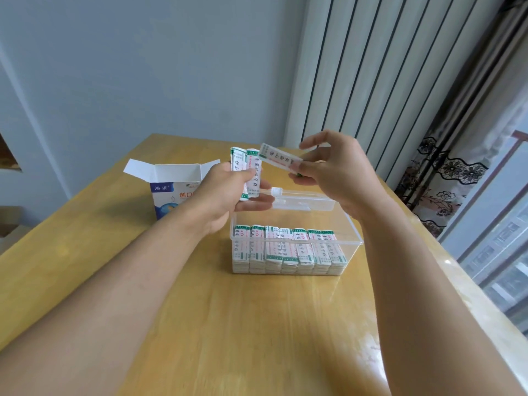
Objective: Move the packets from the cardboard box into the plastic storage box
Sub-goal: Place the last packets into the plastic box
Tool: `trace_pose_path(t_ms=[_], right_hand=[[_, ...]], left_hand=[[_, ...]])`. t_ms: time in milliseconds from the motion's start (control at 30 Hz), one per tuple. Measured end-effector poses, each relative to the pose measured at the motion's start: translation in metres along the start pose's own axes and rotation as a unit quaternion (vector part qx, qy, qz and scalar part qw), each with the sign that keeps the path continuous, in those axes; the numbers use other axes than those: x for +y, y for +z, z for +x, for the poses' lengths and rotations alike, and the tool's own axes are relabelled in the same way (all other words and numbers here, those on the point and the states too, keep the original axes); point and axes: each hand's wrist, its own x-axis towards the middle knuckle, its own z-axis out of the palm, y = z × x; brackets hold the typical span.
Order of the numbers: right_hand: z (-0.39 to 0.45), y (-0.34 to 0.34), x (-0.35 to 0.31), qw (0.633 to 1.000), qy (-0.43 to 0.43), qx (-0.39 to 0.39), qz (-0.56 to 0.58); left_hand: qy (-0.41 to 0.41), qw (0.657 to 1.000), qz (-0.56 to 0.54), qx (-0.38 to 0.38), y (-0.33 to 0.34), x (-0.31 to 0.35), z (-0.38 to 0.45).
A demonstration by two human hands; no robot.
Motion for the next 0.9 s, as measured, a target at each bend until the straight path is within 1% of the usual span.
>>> trace_pose_path(t_ms=[200, 333, 433, 500, 567, 633, 800, 900], right_hand=[[0.003, 0.001, 0.004, 0.999, 0.017, -0.031, -0.021], [0.003, 0.000, 0.004, 0.998, -0.005, -0.036, -0.059], [0.001, -0.002, 0.005, 0.996, -0.014, -0.073, -0.049], [0.001, 0.001, 0.007, 0.991, -0.005, -0.121, -0.063], [0.000, 0.008, 0.010, 0.983, 0.012, -0.166, -0.081], [0.000, 0.017, 0.015, 0.977, 0.040, -0.193, -0.079], [0.002, 0.030, 0.027, 0.966, 0.091, -0.227, -0.081], [0.003, 0.036, 0.034, 0.961, 0.098, -0.226, -0.123]], left_hand=[[0.039, 0.998, 0.003, 0.058, -0.007, -0.002, 0.008], [0.064, 0.994, -0.008, 0.085, -0.007, 0.000, 0.010], [0.099, 0.988, -0.013, 0.121, -0.009, 0.000, 0.011], [0.113, 0.984, -0.016, 0.138, -0.011, 0.000, 0.013], [0.118, 0.983, -0.022, 0.140, -0.012, 0.000, 0.014], [0.115, 0.984, -0.021, 0.133, -0.011, 0.000, 0.013], [0.102, 0.988, -0.010, 0.113, -0.008, -0.001, 0.012], [0.100, 0.989, -0.009, 0.109, -0.008, -0.001, 0.012]])
